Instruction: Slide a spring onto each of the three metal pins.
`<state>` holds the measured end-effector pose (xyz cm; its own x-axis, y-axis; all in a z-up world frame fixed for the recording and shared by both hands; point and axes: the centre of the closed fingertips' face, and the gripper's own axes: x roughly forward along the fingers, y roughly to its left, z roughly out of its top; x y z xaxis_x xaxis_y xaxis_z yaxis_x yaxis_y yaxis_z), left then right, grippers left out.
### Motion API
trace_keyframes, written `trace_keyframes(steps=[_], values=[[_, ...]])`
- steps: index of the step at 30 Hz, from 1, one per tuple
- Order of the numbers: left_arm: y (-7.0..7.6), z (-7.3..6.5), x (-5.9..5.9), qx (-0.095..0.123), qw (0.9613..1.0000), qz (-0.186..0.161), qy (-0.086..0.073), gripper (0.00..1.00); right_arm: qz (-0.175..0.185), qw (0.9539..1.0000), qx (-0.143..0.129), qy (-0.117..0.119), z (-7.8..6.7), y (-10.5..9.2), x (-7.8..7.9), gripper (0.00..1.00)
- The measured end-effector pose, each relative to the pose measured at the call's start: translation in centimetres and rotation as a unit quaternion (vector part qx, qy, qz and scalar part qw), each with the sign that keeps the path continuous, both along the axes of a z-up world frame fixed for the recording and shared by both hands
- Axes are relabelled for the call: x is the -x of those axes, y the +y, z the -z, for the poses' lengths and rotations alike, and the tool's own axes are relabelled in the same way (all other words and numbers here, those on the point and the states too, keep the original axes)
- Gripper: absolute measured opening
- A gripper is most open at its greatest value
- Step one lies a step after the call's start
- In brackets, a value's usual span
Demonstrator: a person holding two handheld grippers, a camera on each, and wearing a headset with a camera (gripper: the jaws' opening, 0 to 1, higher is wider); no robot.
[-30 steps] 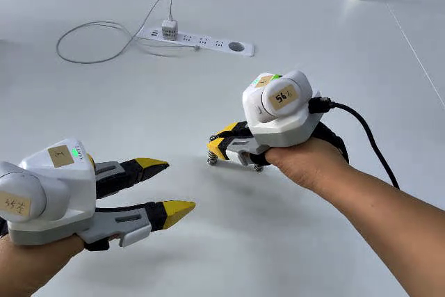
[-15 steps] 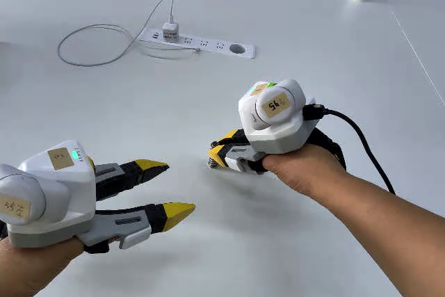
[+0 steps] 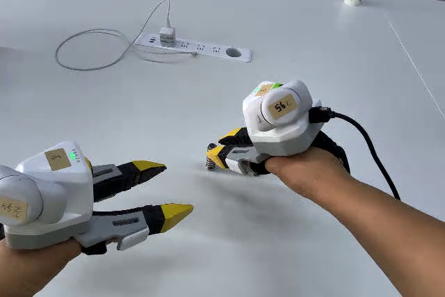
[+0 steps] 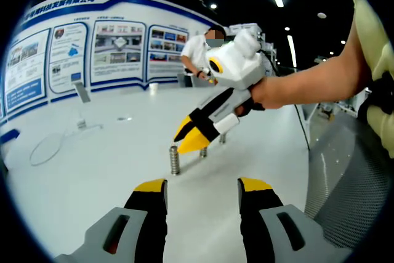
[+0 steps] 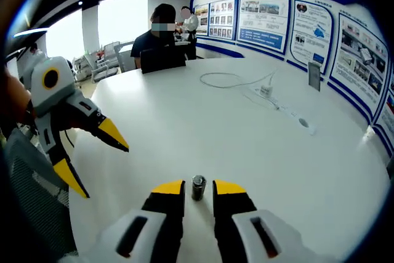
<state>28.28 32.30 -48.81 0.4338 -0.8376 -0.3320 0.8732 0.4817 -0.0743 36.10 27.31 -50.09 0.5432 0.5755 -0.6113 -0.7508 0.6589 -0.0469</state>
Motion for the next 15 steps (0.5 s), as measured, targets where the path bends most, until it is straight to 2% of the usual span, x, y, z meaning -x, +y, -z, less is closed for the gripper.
trace_keyframes(steps=[6, 15], values=[[0.0, -0.2, 0.0, 0.001, 1.0000, -0.002, -0.001, 0.48, 0.001, 0.9997, -0.016, -0.017, -1.6, 0.0, 0.7, 0.21], [0.0, -0.6, 0.1, 0.003, 1.0000, -0.006, -0.003, 0.48, -0.013, 0.9983, -0.040, -0.040, -4.0, -0.2, 2.9, 0.23]])
